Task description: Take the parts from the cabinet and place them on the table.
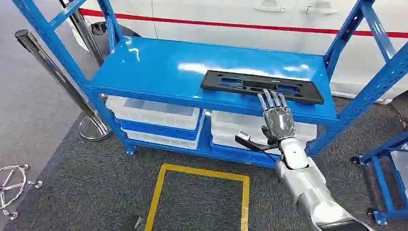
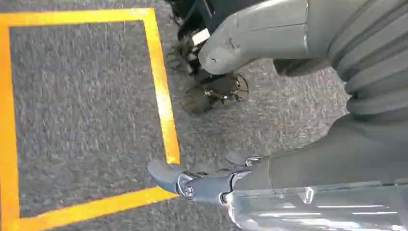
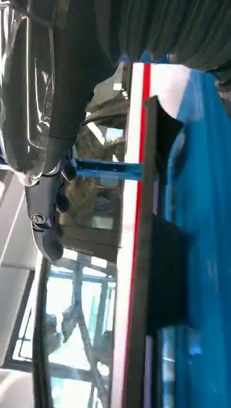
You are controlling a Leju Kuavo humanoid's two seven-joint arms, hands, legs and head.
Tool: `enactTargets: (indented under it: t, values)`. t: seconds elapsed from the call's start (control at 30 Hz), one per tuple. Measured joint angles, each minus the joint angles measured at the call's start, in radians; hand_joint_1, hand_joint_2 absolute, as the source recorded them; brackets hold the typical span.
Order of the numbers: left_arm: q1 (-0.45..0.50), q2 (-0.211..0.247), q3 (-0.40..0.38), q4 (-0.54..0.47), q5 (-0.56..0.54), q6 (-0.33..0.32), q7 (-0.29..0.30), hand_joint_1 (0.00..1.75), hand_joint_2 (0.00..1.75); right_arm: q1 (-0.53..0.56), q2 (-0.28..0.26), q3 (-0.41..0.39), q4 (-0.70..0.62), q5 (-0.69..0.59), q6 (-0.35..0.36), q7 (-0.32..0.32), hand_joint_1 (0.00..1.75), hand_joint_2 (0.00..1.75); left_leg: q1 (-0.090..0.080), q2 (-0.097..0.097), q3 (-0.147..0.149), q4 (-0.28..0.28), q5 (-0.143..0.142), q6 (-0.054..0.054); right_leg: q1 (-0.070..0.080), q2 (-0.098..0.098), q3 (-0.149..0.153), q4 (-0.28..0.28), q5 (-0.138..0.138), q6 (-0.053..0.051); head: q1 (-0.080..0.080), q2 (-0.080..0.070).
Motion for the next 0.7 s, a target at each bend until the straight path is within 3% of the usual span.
enactTargets:
  t: [0.07, 0.1, 0.13, 0.17, 0.23, 0.27, 0.3, 0.33, 0.4, 0.43, 0.53, 0.6, 0.63, 0.7]
  values:
    - [0.002, 0.000, -0.002, 0.000, -0.001, 0.000, 0.000, 0.00, 1.75, 0.001, 0.000, -0.001, -0.004, 0.003, 0.000, -0.001, 0.00, 1.75, 0.002, 0.000, 0.008, -0.017, 0.005, 0.008, 0.002, 0.000, 0.009, -0.012, 0.002, 0.014, 0.000, 0.000]
    - [0.002, 0.000, -0.004, 0.000, -0.002, 0.000, -0.001, 0.00, 1.75, 0.002, -0.002, -0.005, -0.006, 0.003, 0.000, 0.000, 0.00, 1.75, 0.012, 0.005, 0.021, -0.034, 0.014, 0.009, 0.001, -0.002, 0.009, 0.001, -0.006, 0.017, 0.000, 0.000]
    - [0.000, -0.002, -0.006, 0.000, -0.002, 0.000, -0.001, 0.00, 1.75, 0.000, -0.002, -0.006, -0.008, 0.003, 0.000, -0.001, 0.00, 1.75, 0.012, 0.004, 0.027, -0.040, 0.015, 0.015, 0.001, -0.002, -0.008, 0.039, -0.031, 0.019, 0.000, 0.000]
    - [-0.003, -0.002, -0.008, 0.000, -0.002, 0.000, -0.001, 0.00, 1.75, 0.000, -0.003, -0.008, -0.008, 0.004, 0.000, 0.000, 0.00, 1.75, 0.013, 0.004, 0.028, -0.041, 0.014, 0.017, 0.001, -0.001, -0.039, 0.100, -0.064, 0.022, 0.000, 0.000]
    - [-0.002, -0.004, -0.010, 0.000, -0.003, -0.002, -0.001, 0.00, 1.75, 0.008, -0.008, -0.012, -0.008, 0.003, 0.000, 0.000, 0.00, 1.75, 0.012, 0.003, 0.029, -0.038, 0.008, 0.020, -0.002, -0.001, -0.129, 0.260, -0.127, 0.030, 0.000, 0.000]
    - [0.001, -0.004, -0.010, 0.000, -0.003, -0.002, -0.001, 0.00, 1.75, 0.012, -0.008, -0.013, -0.008, 0.004, 0.000, 0.000, 0.00, 1.75, 0.012, 0.003, 0.030, -0.035, 0.006, 0.019, -0.002, -0.001, -0.154, 0.292, -0.124, 0.033, 0.000, 0.000]
    - [0.002, -0.004, -0.011, 0.000, -0.003, -0.002, -0.001, 0.00, 1.75, 0.014, -0.009, -0.013, -0.008, 0.004, 0.000, 0.000, 0.00, 1.75, 0.013, 0.003, 0.032, -0.032, 0.000, 0.017, -0.004, -0.002, -0.153, 0.275, -0.095, 0.036, 0.000, 0.000]
    - [0.003, -0.005, -0.012, 0.000, -0.003, -0.003, -0.001, 0.00, 1.75, 0.014, -0.010, -0.014, -0.008, 0.004, 0.000, 0.000, 0.00, 1.75, 0.014, 0.002, 0.036, -0.026, -0.006, 0.014, -0.007, -0.003, -0.131, 0.218, -0.050, 0.037, 0.000, 0.000]
    - [0.002, -0.008, -0.014, 0.000, -0.003, -0.003, -0.001, 0.00, 1.75, 0.012, -0.011, -0.014, -0.008, 0.003, 0.000, 0.000, 0.00, 1.75, 0.016, 0.002, 0.044, -0.009, -0.027, 0.005, -0.013, -0.006, -0.046, 0.036, 0.049, 0.039, 0.000, 0.000]
    - [0.001, -0.008, -0.014, 0.000, -0.003, -0.003, -0.001, 0.00, 1.75, 0.011, -0.011, -0.014, -0.007, 0.003, 0.000, 0.000, 0.00, 1.75, 0.011, 0.001, 0.039, -0.002, -0.035, -0.003, -0.009, -0.006, -0.035, 0.024, 0.023, 0.035, 0.001, 0.000]
    - [-0.001, -0.008, -0.014, 0.000, -0.004, -0.003, -0.002, 0.00, 1.75, 0.016, -0.012, -0.014, -0.008, 0.003, 0.000, -0.001, 0.00, 1.75, 0.010, 0.001, 0.037, 0.003, -0.042, -0.014, -0.002, -0.002, -0.038, 0.018, 0.016, 0.013, -0.001, 0.000]
    - [-0.001, -0.007, -0.014, 0.000, -0.008, -0.003, -0.002, 0.00, 1.75, 0.016, -0.013, -0.014, -0.011, 0.003, 0.000, -0.001, 0.00, 1.75, 0.012, 0.002, 0.040, 0.007, -0.056, -0.022, -0.010, -0.003, -0.025, 0.009, 0.015, -0.001, -0.001, 0.000]
    - [-0.001, -0.007, -0.015, 0.000, -0.010, -0.003, -0.003, 0.00, 1.75, 0.014, -0.013, -0.015, -0.013, 0.003, 0.000, -0.001, 0.00, 1.75, 0.013, 0.002, 0.033, 0.037, -0.072, -0.029, -0.011, -0.003, -0.019, 0.006, 0.011, -0.007, 0.000, 0.000]
    - [-0.002, -0.007, -0.015, 0.000, -0.010, -0.003, -0.003, 0.00, 1.75, 0.012, -0.013, -0.014, -0.014, 0.003, 0.000, 0.000, 0.00, 1.75, 0.019, 0.002, -0.046, 0.193, -0.139, -0.042, -0.010, -0.005, -0.011, 0.006, 0.004, -0.016, -0.001, 0.000]
